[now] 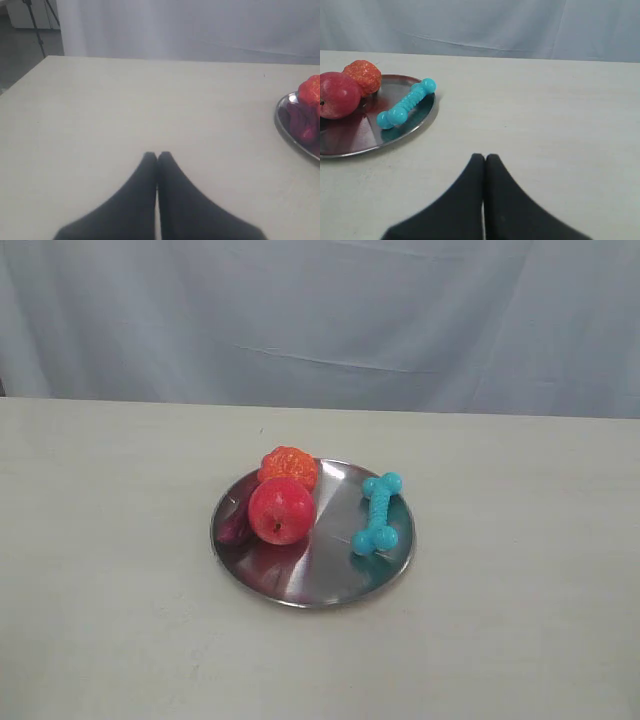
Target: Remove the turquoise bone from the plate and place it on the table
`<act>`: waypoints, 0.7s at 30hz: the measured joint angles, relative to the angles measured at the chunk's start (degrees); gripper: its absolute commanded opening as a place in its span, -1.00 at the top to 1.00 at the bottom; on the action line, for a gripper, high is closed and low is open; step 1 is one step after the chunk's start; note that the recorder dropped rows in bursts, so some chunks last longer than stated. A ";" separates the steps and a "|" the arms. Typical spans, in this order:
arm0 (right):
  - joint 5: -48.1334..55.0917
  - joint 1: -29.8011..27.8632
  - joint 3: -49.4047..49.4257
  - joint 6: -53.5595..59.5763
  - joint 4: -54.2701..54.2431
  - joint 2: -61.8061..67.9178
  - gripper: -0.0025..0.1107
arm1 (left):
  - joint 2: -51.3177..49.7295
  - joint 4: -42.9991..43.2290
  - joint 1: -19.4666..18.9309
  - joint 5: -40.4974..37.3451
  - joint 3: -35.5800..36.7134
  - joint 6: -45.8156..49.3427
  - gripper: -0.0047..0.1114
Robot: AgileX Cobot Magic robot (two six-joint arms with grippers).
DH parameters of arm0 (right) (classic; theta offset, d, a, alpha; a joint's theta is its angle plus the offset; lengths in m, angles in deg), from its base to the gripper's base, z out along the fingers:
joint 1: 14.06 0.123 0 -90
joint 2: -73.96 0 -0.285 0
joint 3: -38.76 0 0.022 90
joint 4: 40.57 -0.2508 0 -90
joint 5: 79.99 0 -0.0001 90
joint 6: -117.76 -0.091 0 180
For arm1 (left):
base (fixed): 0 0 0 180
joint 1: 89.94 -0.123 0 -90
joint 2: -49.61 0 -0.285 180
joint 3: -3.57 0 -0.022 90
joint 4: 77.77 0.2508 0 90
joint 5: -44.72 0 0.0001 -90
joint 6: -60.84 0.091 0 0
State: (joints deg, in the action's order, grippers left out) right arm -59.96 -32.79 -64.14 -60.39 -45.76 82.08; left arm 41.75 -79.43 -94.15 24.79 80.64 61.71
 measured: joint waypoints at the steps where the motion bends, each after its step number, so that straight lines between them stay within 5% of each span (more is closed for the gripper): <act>1: 0.00 0.00 0.00 0.00 0.00 0.00 0.96 | 0.00 0.00 0.00 0.00 0.00 0.00 0.92; 10: -0.92 0.00 0.00 0.22 0.58 0.00 0.96 | 0.00 0.00 0.00 0.00 0.00 0.00 0.92; 21: -19.20 0.00 0.00 0.66 1.38 0.00 0.96 | 0.00 0.00 0.00 0.00 0.00 0.00 0.92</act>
State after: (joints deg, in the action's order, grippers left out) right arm -79.16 -32.79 -64.14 -59.74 -44.38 82.08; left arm 41.75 -79.43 -94.15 24.79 80.64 61.71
